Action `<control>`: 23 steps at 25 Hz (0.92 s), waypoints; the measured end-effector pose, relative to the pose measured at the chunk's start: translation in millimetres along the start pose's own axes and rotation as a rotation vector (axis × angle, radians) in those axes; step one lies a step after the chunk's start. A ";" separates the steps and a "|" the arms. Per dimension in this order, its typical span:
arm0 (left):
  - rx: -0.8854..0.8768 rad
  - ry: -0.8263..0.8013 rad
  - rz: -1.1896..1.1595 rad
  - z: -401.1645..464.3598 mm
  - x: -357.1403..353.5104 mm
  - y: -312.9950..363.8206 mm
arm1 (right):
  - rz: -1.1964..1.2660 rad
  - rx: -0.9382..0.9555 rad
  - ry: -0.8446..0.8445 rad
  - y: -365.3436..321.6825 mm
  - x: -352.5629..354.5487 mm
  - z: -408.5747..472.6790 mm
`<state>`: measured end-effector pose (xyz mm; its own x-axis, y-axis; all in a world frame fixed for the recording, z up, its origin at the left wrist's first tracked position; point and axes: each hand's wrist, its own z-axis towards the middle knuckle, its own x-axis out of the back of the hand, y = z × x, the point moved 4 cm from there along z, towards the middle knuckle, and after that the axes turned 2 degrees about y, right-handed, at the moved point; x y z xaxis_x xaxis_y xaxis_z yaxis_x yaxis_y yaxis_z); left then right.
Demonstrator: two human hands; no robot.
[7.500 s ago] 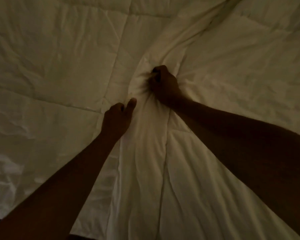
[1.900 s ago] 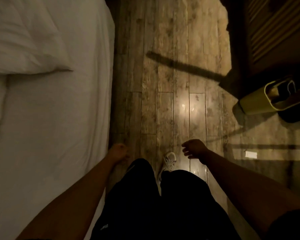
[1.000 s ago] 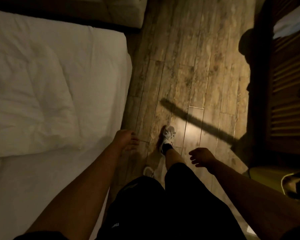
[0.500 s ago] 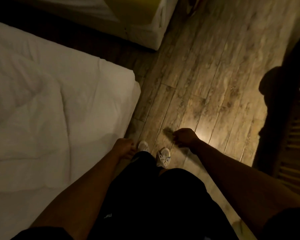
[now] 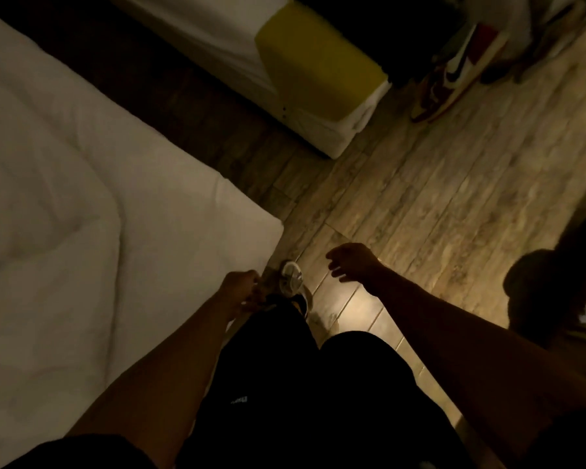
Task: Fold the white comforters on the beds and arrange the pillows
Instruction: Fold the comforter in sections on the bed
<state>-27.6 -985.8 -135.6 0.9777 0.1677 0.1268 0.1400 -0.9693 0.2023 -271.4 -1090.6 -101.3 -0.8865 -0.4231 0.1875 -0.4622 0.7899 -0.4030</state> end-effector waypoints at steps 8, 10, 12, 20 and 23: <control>-0.188 -0.039 -0.427 11.2 18.5 182.2 | -0.251 -0.090 0.005 -84.1 68.5 66.5; -0.169 0.002 -0.472 19.6 26.7 199.9 | -0.300 -0.096 -0.005 -115.4 83.8 91.2; -0.129 0.071 -0.543 22.9 32.5 208.9 | -0.347 -0.106 -0.031 -151.2 89.9 118.0; 0.070 0.210 -0.855 29.1 -4.3 206.6 | -0.887 0.146 -0.290 -304.6 26.7 175.6; 0.184 0.193 -0.839 25.8 -26.7 191.6 | -1.041 0.381 -0.374 -363.2 -28.9 172.1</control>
<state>-22.8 -1180.6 -125.2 0.5002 0.8487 0.1716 0.8394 -0.5240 0.1447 -74.0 -1441.6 -114.5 0.0073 -0.9419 0.3357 -0.8684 -0.1724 -0.4649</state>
